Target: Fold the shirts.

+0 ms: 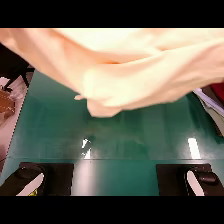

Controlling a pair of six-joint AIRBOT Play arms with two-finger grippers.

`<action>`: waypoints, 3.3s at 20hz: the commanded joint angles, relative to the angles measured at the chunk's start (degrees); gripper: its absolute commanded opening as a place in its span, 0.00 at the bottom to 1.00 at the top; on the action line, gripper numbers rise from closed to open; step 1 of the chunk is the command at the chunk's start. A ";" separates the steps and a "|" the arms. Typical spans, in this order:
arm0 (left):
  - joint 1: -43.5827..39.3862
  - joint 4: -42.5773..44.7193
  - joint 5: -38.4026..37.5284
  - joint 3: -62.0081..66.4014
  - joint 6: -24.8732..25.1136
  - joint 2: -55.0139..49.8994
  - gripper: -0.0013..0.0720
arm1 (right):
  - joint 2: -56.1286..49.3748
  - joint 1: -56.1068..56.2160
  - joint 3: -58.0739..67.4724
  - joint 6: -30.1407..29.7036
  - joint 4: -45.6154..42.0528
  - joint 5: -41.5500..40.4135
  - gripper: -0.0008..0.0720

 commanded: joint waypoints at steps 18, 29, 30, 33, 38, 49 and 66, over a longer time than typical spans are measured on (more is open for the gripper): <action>-9.05 -9.20 9.68 -56.08 -1.57 -7.17 0.05 | -68.52 0.00 9.44 8.41 -2.93 1.29 0.05; -11.67 2.58 17.77 -58.40 -8.09 -7.17 0.05 | -56.39 -6.69 14.23 8.07 -2.78 20.28 0.45; -11.67 4.90 18.56 -58.51 -10.12 -7.17 0.05 | -52.48 -6.49 10.10 8.09 -2.34 22.27 0.46; -11.67 8.31 19.37 -58.60 -13.51 -7.17 0.05 | -40.76 -4.61 -8.26 8.26 1.31 22.71 0.55; -11.67 8.07 18.93 -58.60 -13.44 -7.17 0.05 | -22.03 -3.74 -43.54 10.10 20.96 8.72 0.55; -11.67 7.93 17.16 -58.58 -13.46 -7.15 0.05 | 1.84 -1.68 -70.42 29.16 15.43 1.46 0.54; -11.67 7.93 15.85 -58.58 -13.46 -7.15 0.05 | -25.42 37.73 -64.76 44.81 16.39 -39.30 0.51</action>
